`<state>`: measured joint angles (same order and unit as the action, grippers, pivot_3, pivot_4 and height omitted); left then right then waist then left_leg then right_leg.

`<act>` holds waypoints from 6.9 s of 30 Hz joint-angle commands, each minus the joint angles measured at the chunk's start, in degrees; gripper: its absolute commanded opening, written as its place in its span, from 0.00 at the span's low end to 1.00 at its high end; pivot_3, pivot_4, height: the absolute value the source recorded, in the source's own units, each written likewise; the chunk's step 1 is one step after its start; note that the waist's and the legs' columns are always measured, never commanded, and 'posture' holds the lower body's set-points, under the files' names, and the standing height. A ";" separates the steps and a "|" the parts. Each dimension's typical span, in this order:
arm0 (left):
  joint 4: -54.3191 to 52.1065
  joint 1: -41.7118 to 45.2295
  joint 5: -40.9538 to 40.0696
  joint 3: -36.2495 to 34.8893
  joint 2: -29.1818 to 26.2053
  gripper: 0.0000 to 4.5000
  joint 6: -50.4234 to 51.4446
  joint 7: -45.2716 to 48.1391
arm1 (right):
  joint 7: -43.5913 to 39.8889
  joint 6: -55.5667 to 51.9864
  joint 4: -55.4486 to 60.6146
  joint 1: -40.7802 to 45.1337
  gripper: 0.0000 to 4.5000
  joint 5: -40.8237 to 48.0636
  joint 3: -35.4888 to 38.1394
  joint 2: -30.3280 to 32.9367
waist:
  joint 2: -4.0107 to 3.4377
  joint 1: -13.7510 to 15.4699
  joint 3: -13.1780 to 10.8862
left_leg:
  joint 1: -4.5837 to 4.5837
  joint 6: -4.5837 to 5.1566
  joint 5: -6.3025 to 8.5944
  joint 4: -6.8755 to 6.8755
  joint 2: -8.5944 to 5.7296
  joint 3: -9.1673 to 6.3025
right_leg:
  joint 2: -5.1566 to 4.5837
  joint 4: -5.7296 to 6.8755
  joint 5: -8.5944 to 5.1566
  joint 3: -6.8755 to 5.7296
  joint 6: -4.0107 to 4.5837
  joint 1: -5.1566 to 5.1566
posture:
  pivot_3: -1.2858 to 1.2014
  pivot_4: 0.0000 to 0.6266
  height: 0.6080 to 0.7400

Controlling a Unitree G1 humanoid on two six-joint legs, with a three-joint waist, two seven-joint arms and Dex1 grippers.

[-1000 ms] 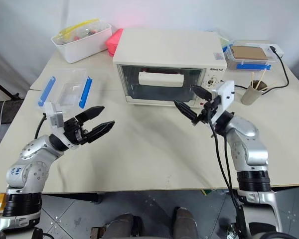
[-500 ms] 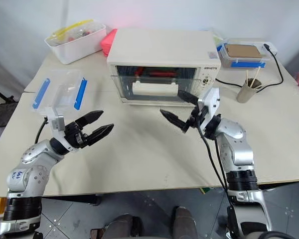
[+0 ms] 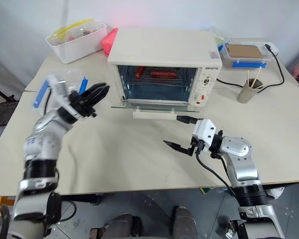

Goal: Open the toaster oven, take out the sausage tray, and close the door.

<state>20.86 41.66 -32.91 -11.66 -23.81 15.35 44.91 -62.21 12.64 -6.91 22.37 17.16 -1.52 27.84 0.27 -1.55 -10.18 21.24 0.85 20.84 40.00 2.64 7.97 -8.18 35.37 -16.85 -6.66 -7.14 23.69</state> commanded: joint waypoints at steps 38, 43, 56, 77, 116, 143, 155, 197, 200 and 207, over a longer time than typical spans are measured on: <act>-23.72 -28.37 5.76 -0.20 0.29 0.71 -7.20 1.45 | 39.75 -1.67 -6.03 18.40 1.00 -37.27 -11.70 -2.46 | 0.11 -0.28 -0.06 | -0.08 -0.02 -0.02 0.10 0.06 0.06 | -0.15 0.27 -0.03 0.08 0.07 0.10 | 0.52 0.24 1.00; -28.93 -32.81 5.65 -1.36 1.55 0.77 -7.92 -2.33 | 48.45 1.01 -25.56 30.65 1.00 -44.84 -16.51 -6.06 | 0.11 -0.42 -0.06 | -0.05 -0.03 -0.03 0.07 0.08 0.04 | -0.16 0.29 -0.05 0.04 0.09 0.11 | 0.52 0.24 1.00; -32.17 -33.93 5.99 -1.11 2.88 0.78 -8.89 -7.19 | 61.64 4.63 -53.95 46.44 0.70 -51.33 -21.31 -11.19 | 0.09 -2.07 -0.07 | -0.02 -0.04 -0.03 -0.01 0.09 0.01 | -0.20 0.30 -0.05 -0.01 0.10 0.11 | 0.52 0.24 1.00; 8.85 8.23 5.79 0.73 2.16 0.78 -13.75 7.01 | 62.52 9.42 -49.99 48.01 0.00 -52.31 -21.28 -9.73 | 0.12 -3.21 -0.08 | 0.13 -0.10 -0.10 -0.18 0.06 -0.12 | -0.10 0.22 -0.06 -0.31 0.10 0.18 | 0.52 0.24 1.00; 0.71 3.19 -13.25 -12.04 -13.80 0.78 58.93 -2.91 | 31.53 -3.18 28.94 -4.85 0.00 -46.45 -10.89 6.57 | 0.25 0.29 -0.14 | 0.06 -0.13 -0.13 0.11 0.03 -0.83 | -0.22 0.24 -0.08 -0.77 0.12 -0.07 | 0.52 0.24 1.00; 4.44 3.05 -33.84 -26.31 -1.91 0.00 77.15 -28.63 | 27.01 2.95 22.28 -0.31 0.05 -37.37 -11.80 5.66 | 0.27 0.03 -0.13 | -0.01 -0.17 -0.15 0.11 -0.03 -0.92 | -0.27 0.28 -0.08 -0.76 0.13 -0.13 | 0.52 0.24 1.00; 13.18 -10.80 -55.29 -22.28 -20.82 0.00 77.15 -32.25 | 22.05 7.57 15.36 -10.14 0.45 -18.54 1.61 13.82 | 0.27 -0.09 -0.13 | -0.11 -0.18 -0.14 0.02 -0.01 -0.89 | -0.28 0.31 -0.08 -0.66 0.14 -0.12 | 0.52 0.24 1.00; -15.79 -38.07 -80.09 -28.83 -7.60 0.00 59.42 -51.24 | -3.08 -19.82 19.77 -15.52 0.32 22.16 17.04 13.30 | 0.39 2.15 -0.05 | -0.10 -0.12 -0.05 0.09 -0.18 -0.90 | -0.33 0.26 -0.09 -0.24 0.17 -0.17 | 0.52 0.24 1.00; -13.90 -35.54 -80.09 -21.11 -11.26 0.00 60.48 -49.89 | -5.74 -17.26 21.98 -23.74 0.53 20.94 19.76 14.62 | 0.34 2.69 -0.03 | -0.14 -0.13 -0.05 0.09 -0.16 -0.87 | -0.28 0.24 -0.09 -0.20 0.17 -0.19 | 0.52 0.24 1.00; -5.12 -22.14 -71.21 -4.49 -10.82 0.00 62.59 -45.43 | -7.13 -12.74 24.79 -36.94 0.99 18.77 24.84 13.65 | 0.30 2.91 0.01 | -0.27 -0.14 -0.06 0.09 -0.18 -0.71 | -0.24 0.27 -0.08 -0.01 0.14 -0.21 | 0.52 0.24 1.00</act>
<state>14.15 16.55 -107.17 -18.90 -35.51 77.47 -3.08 -69.40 -1.52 15.95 -13.37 35.72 20.83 41.88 0.57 1.36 -10.17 20.97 0.71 20.78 40.09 2.44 7.28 -8.43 35.64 -16.93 -6.67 -7.00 23.48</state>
